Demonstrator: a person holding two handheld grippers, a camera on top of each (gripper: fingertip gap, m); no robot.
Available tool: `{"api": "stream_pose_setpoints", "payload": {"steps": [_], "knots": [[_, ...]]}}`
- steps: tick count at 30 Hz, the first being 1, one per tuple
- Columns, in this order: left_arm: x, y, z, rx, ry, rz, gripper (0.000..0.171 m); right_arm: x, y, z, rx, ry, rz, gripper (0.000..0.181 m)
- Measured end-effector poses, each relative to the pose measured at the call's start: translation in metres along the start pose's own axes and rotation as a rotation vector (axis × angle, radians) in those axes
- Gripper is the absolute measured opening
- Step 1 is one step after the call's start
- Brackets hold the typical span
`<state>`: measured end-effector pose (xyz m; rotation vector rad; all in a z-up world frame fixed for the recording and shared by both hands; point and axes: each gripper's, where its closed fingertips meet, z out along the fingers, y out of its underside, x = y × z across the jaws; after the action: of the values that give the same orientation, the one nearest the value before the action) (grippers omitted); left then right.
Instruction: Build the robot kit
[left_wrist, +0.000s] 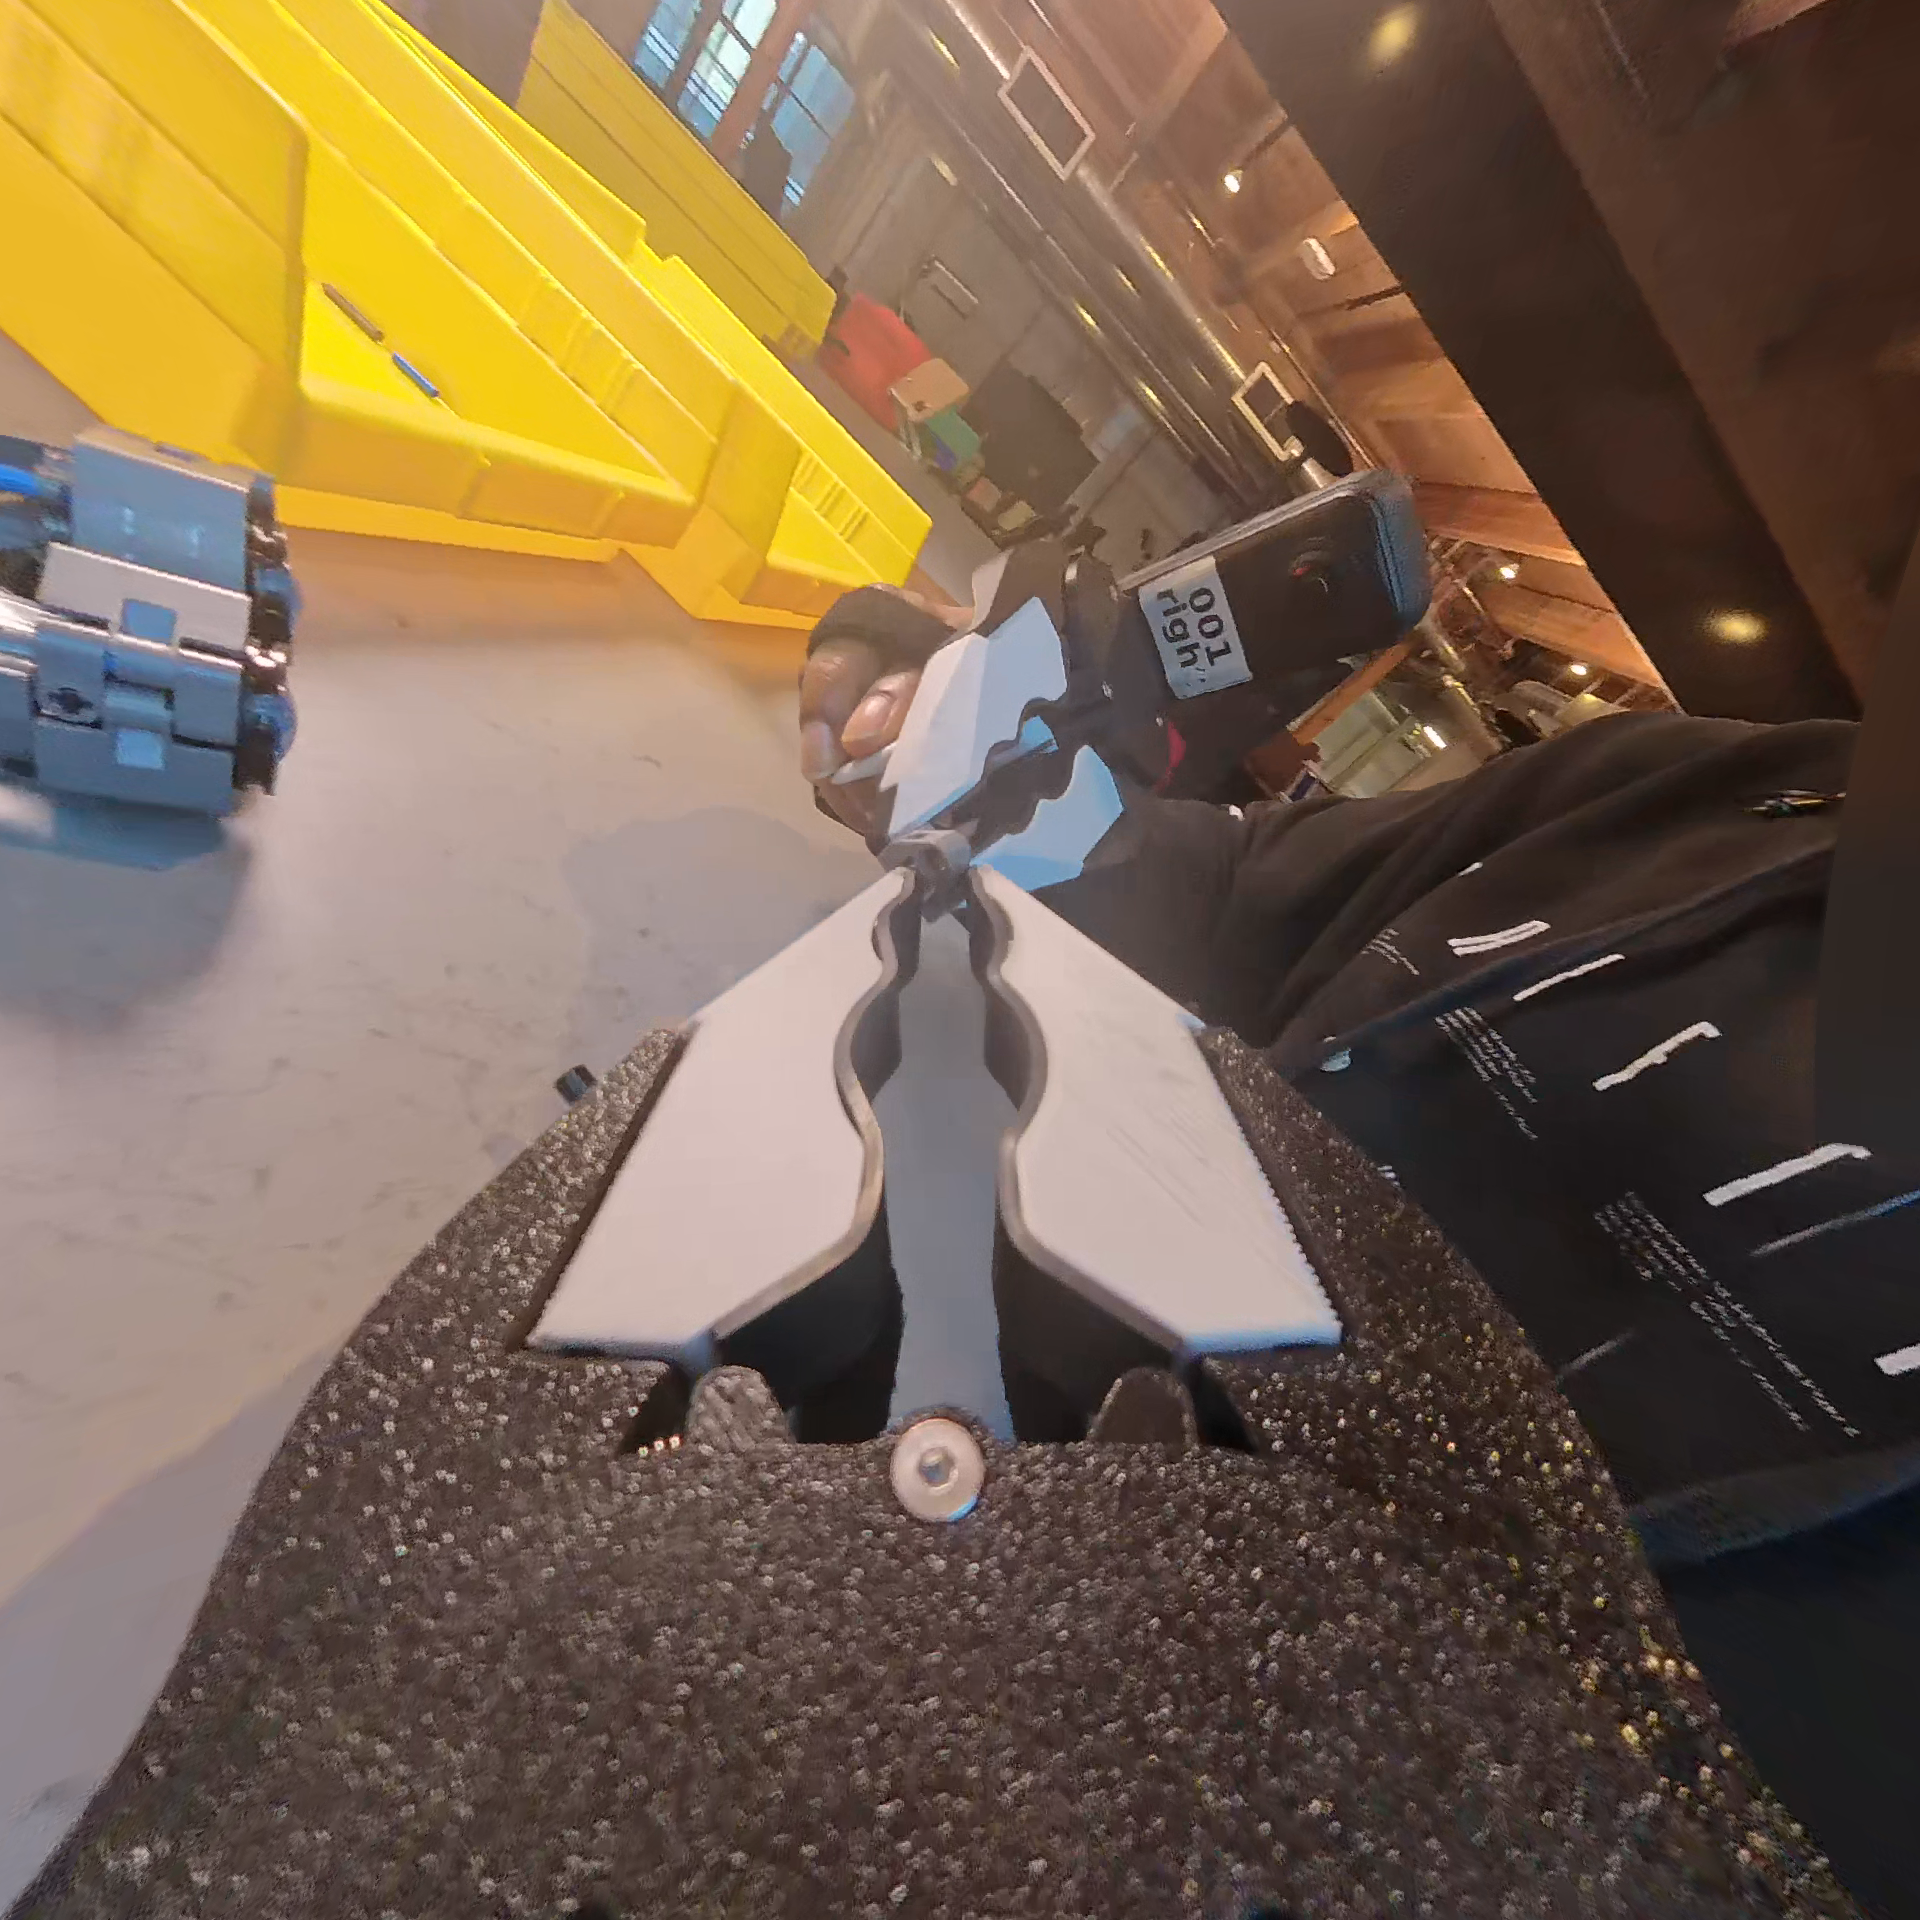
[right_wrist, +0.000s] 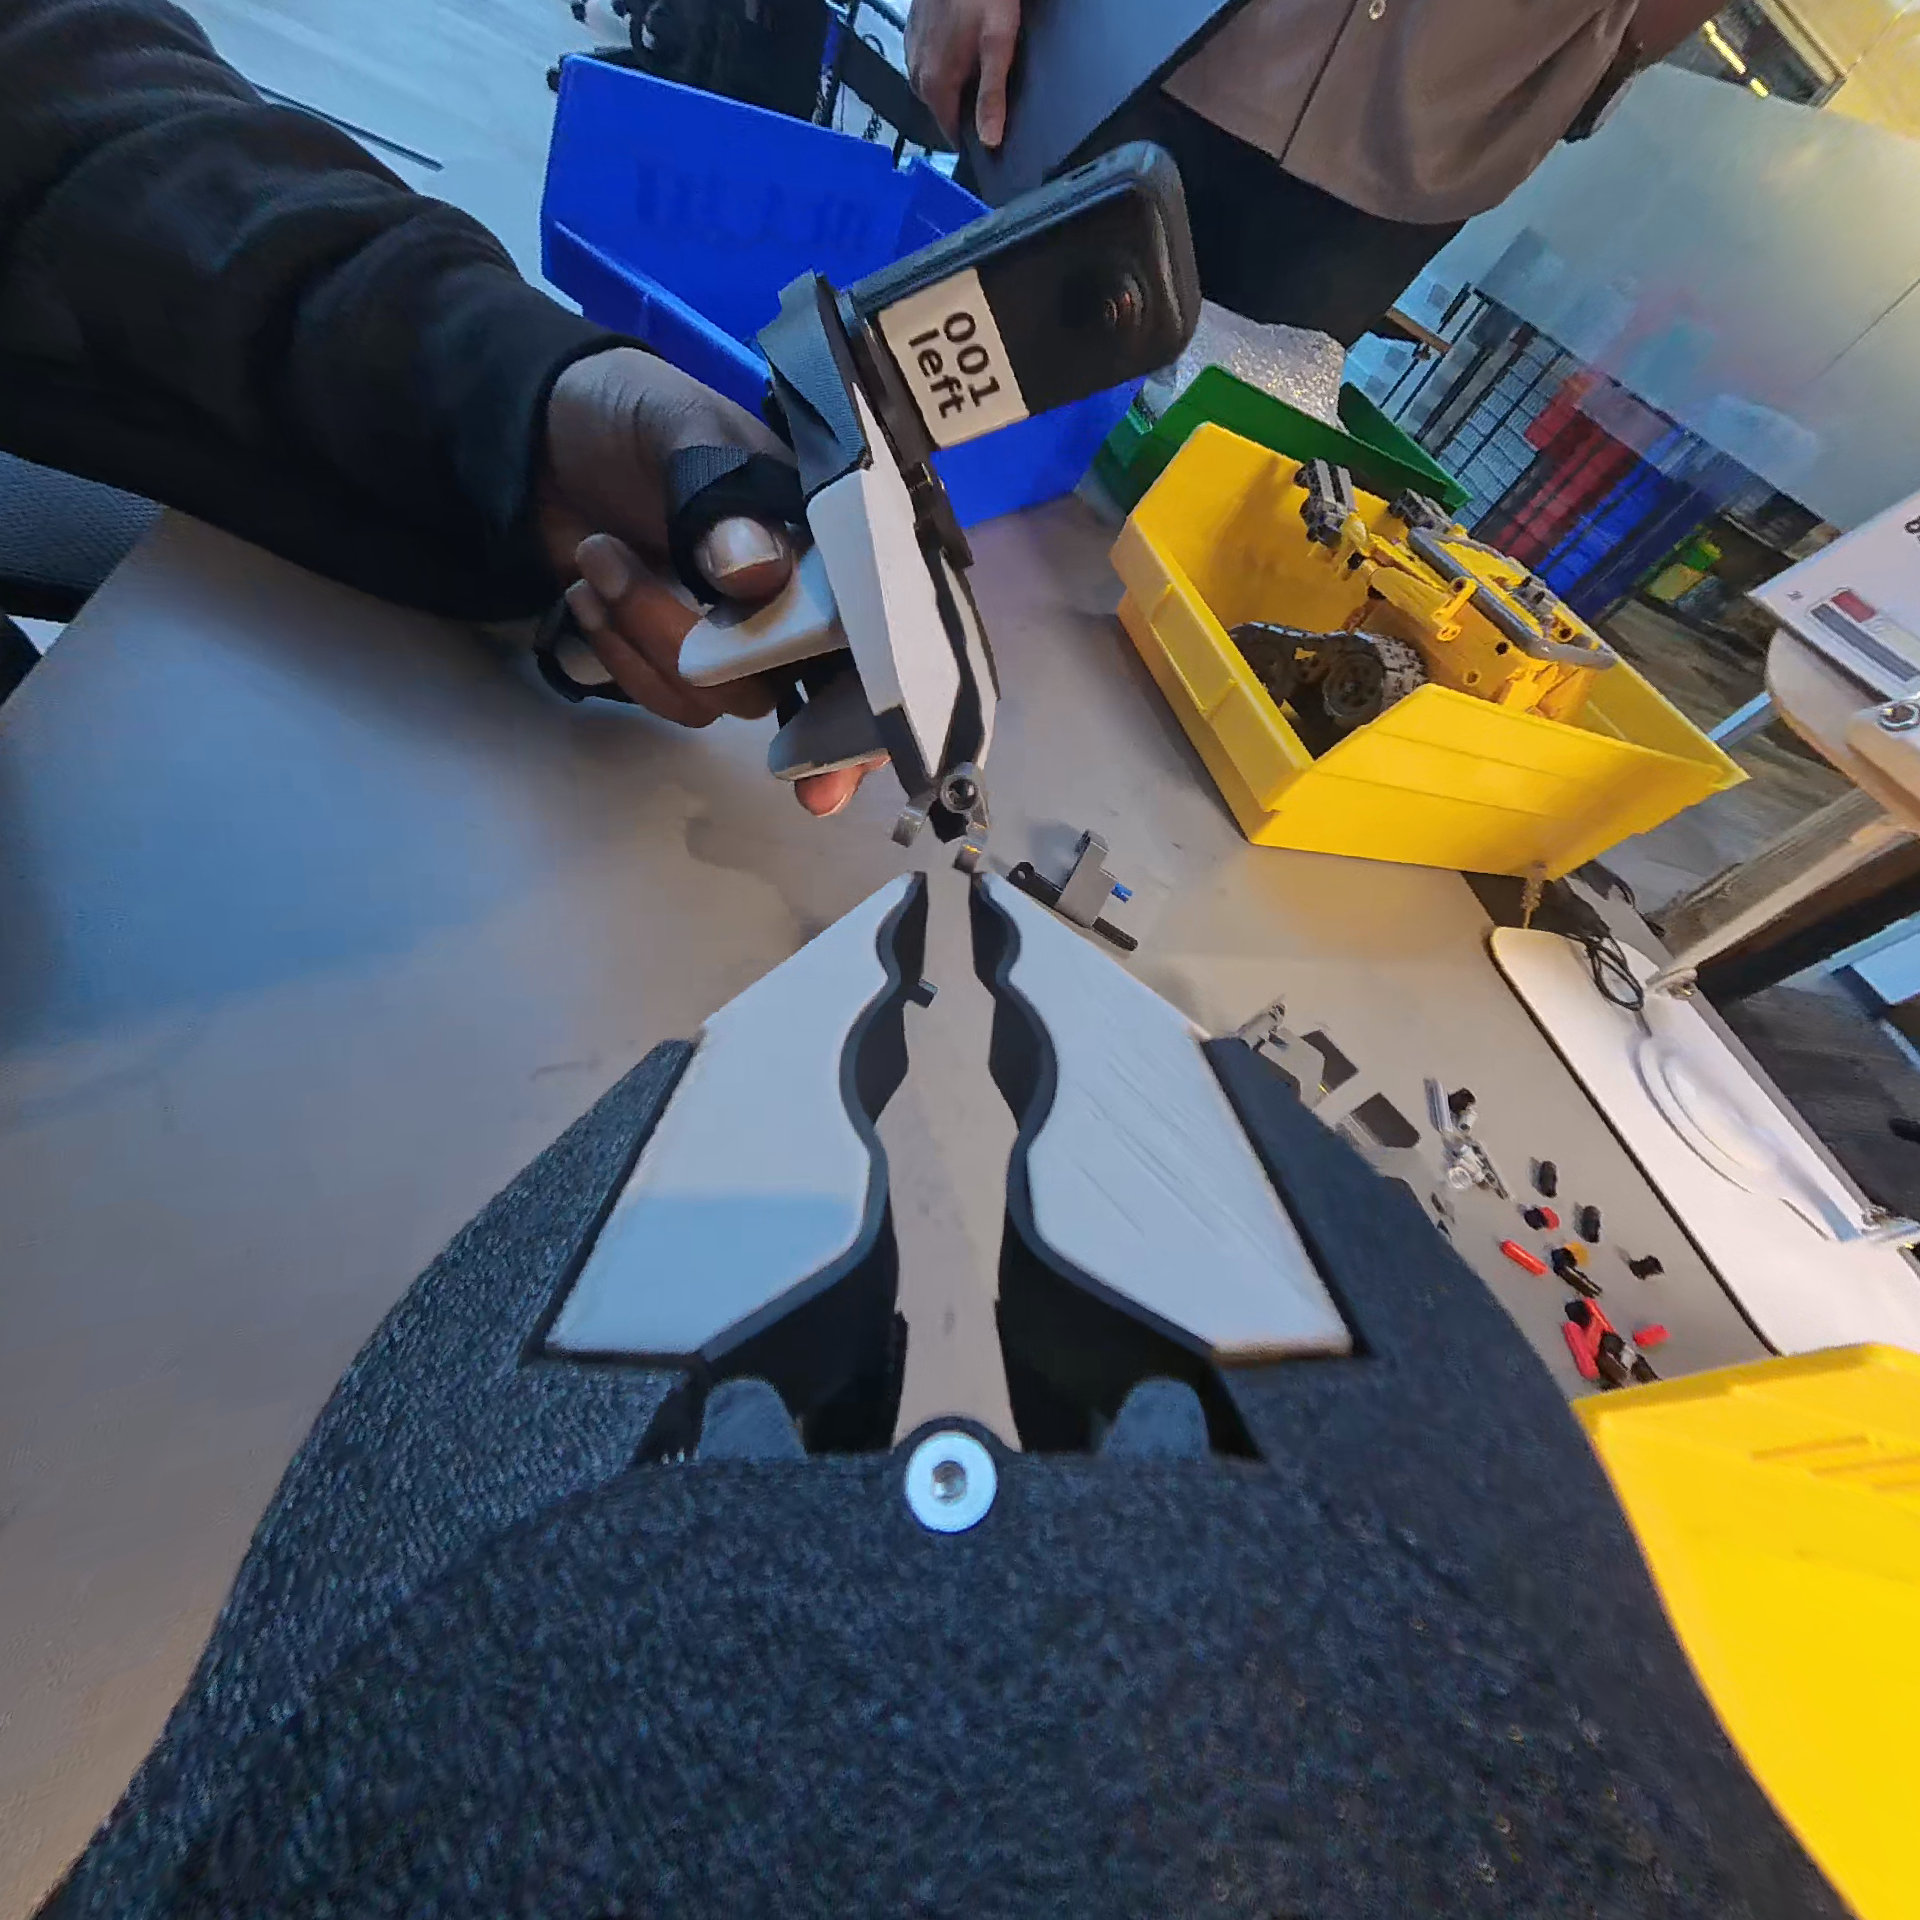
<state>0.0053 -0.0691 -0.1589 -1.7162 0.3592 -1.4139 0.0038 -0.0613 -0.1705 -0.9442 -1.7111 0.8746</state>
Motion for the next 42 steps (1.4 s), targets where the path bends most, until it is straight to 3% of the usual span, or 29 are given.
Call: {"api": "stream_pose_setpoints", "payload": {"steps": [6,12,16,22,27,36,42], "knots": [[-0.004,-0.006,-0.005,0.023,-0.07,0.075,0.008,-0.002,-0.002,0.005,-0.002,-0.025,0.106,0.025],[-0.003,-0.005,-0.005,0.0,-0.105,0.16,0.006,0.004,-0.002,0.008,-0.017,0.002,0.107,0.0],[-0.001,-0.002,-0.004,-0.013,-0.105,0.177,0.005,0.002,0.0,0.009,-0.019,-0.018,0.107,0.0],[0.001,-0.006,-0.007,0.011,-0.098,0.185,0.005,0.004,-0.009,0.008,0.025,-0.034,0.152,0.022],[0.006,-0.003,-0.006,-0.02,-0.09,0.222,0.005,0.002,-0.015,0.012,0.01,-0.095,0.109,0.015],[-0.01,0.03,-0.021,-0.401,-0.334,0.566,0.021,-0.023,0.006,0.025,-0.323,-0.411,-0.223,0.015],[-0.026,0.045,-0.032,-0.51,-0.512,0.631,0.015,-0.033,0.018,0.043,-0.459,-0.509,-0.303,0.015]]}}
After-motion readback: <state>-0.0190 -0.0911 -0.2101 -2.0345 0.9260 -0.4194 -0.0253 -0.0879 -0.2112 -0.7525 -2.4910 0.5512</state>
